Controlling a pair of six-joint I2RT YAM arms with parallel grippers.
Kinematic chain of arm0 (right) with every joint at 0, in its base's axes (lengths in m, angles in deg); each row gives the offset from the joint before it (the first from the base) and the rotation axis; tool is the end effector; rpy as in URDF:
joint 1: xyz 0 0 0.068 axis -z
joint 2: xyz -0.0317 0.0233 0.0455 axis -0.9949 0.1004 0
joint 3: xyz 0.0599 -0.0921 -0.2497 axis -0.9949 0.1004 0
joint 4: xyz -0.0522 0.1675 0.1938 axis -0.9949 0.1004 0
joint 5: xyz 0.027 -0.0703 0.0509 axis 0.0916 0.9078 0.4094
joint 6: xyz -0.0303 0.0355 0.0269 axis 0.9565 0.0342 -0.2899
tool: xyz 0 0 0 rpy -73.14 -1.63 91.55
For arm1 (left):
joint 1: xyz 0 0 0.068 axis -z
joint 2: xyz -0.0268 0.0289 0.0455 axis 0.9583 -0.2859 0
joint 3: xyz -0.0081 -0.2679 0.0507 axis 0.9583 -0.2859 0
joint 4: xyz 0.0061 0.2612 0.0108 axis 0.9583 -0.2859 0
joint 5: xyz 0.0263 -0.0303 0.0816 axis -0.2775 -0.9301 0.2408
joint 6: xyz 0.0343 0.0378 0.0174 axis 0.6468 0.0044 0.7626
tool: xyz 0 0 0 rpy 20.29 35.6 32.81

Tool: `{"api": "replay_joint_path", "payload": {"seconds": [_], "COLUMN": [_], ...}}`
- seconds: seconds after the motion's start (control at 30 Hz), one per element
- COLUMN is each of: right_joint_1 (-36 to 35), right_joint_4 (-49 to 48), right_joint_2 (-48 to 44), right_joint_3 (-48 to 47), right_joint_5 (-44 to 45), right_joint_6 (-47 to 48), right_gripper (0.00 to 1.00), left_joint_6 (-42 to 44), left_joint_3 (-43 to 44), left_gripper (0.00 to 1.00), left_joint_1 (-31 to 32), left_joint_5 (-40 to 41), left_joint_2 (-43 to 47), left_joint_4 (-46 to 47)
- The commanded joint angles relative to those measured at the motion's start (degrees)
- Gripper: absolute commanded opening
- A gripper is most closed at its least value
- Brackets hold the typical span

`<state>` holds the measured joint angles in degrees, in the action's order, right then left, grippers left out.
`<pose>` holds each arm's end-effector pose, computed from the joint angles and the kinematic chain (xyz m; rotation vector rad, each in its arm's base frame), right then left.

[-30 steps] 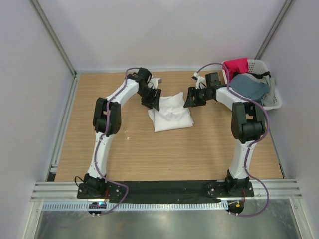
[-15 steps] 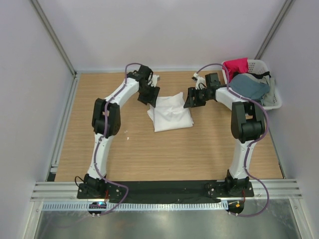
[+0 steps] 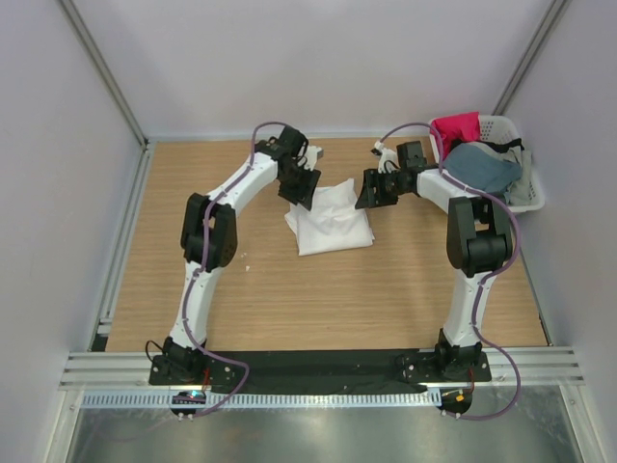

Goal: Fold and stack the t-shirts
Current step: Fold the tshirt

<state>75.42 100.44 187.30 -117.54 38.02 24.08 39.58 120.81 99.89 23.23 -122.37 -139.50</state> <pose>0.4242 0.0855 0.1800 -0.4279 2.4559 0.7992 0.4431 -0.2312 0.2108 0.6430 2.6664 -0.5023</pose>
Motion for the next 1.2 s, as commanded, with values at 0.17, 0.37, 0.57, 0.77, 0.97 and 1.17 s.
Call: {"api": "replay_joint_path", "payload": {"seconds": [0.17, 0.37, 0.57, 0.77, 0.97, 1.17], "right_joint_1": [-0.1, -0.7, -0.8, -1.2, -1.6, -2.3], "right_joint_4": [-2.7, -3.1, -3.5, -4.2, -4.5, -4.4], "right_joint_2": [1.3, 3.0, 3.5, 3.4, 3.3, 0.9], "right_joint_3": [-1.3, -2.7, -3.4, -3.4, -3.7, -3.9], "right_joint_5": [-1.1, -1.3, -1.8, -2.3, -3.7, -5.1], "right_joint_6": [-0.2, -0.3, -0.1, -0.4, -0.3, 0.1], "right_gripper": [0.57, 0.55, 0.49, 0.43, 0.31, 0.10], "left_joint_6": [1.1, 1.1, 1.1, 1.3, 1.9, 2.0], "left_joint_3": [1.4, 1.4, 1.5, 1.3, 0.8, -2.1], "left_gripper": [0.48, 0.46, 0.42, 0.32, 0.04, 0.00], "left_joint_1": [0.0, 0.0, 0.0, 0.0, 0.0, 0.0], "left_joint_5": [-0.8, -1.0, -1.4, -1.6, -2.0, -3.0], "left_joint_2": [-1.7, -2.5, -3.0, -3.5, -2.3, 2.8], "left_joint_4": [0.2, 0.1, 0.1, 0.1, -0.1, -0.3]}}
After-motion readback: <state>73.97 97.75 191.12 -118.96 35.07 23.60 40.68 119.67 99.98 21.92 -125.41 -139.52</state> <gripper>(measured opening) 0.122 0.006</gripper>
